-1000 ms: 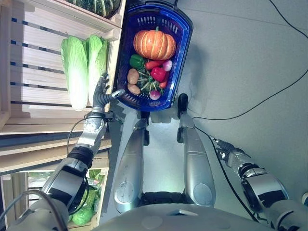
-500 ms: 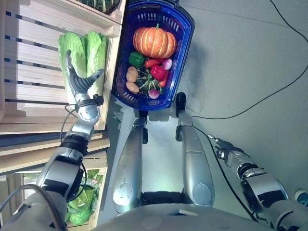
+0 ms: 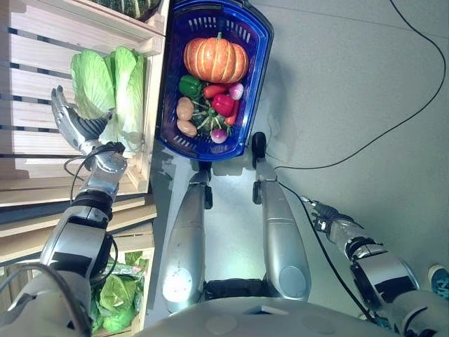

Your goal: Pick up fruits and vegetables into the basket

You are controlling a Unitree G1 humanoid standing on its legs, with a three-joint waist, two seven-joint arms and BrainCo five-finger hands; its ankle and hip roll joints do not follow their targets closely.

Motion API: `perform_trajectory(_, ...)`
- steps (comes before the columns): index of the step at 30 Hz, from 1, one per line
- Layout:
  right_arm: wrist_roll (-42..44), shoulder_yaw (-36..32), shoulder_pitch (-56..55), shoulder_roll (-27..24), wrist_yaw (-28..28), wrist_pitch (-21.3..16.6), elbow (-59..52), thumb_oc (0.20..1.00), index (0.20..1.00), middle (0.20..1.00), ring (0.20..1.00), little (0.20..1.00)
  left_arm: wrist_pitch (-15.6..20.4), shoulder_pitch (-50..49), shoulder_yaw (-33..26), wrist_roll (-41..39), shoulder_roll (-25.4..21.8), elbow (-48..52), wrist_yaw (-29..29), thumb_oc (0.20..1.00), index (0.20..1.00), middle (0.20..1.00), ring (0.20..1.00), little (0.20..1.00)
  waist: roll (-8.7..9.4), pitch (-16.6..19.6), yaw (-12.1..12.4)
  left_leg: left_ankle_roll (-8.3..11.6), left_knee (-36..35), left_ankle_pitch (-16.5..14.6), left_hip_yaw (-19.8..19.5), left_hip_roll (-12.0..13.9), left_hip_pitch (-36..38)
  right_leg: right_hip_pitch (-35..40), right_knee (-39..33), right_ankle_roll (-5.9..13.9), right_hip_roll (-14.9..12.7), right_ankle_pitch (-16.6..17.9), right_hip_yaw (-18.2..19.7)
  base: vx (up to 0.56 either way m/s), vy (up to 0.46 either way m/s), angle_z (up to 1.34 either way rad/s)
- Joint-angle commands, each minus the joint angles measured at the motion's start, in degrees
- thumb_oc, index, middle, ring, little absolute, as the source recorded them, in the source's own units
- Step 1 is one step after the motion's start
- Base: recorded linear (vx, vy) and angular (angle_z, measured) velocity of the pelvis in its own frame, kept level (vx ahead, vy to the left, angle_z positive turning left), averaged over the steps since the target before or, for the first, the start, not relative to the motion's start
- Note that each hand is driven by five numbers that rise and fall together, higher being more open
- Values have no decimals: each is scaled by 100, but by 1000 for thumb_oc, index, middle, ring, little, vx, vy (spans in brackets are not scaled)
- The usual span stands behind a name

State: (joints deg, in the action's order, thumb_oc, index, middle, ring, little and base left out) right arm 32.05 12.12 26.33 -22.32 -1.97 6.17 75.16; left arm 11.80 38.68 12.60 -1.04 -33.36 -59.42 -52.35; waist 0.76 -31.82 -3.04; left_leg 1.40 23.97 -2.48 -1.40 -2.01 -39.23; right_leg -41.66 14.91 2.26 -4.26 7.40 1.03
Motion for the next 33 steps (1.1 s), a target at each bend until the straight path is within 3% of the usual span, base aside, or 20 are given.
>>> perform_trajectory(1, 59, 224, -273, -275, -34, 62, 84, 1000, 1000, 1000, 1000, 1000, -247, -41, -366, 52, -378, -327, 92, 1000, 1000, 1000, 1000, 1000, -89, 203, 99, 118, -180, 167, -53, -56, -213, 100, 757, -84, 303, -1057, -273, 0, 0, 0)
perform_trajectory(3, 54, 235, -250, -291, -34, 84, 73, 1000, 1000, 1000, 1000, 1000, -482, -54, -346, -93, -343, -456, 268, 1000, 1000, 1000, 1000, 1000, -89, 203, 92, 119, -187, 171, -50, -57, -220, 94, 747, -88, 305, -1061, -276, 11, 15, -3)
perform_trajectory(9, 9, 251, -149, -328, -54, 161, 73, 1000, 1000, 1000, 1000, 1000, -731, -122, -270, -361, -135, -878, 822, 1000, 1000, 1000, 1000, 1000, -73, 203, 82, 118, -183, 157, -42, -56, -228, 92, 774, -85, 317, -1103, -289, 0, 0, 0)
perform_trajectory(16, -44, 271, -72, -443, -109, 204, 89, 1000, 1000, 1000, 1000, 1000, -806, -110, -192, -764, -66, -1282, 1378, 1000, 1000, 1000, 1000, 1000, -57, 203, 44, 130, -197, 191, -24, -34, -277, 35, 776, -70, 324, -1089, -288, 1, 10, 0)
perform_trajectory(33, -70, 283, 82, -523, -140, 269, 95, 1000, 1000, 1000, 1000, 1000, -990, 106, -190, -1283, -49, -1579, 1872, 1000, 1000, 1000, 1000, 1000, -37, 203, 13, 131, -321, 317, -29, -28, -367, -76, 688, -56, 336, -996, -310, 0, 0, 0)
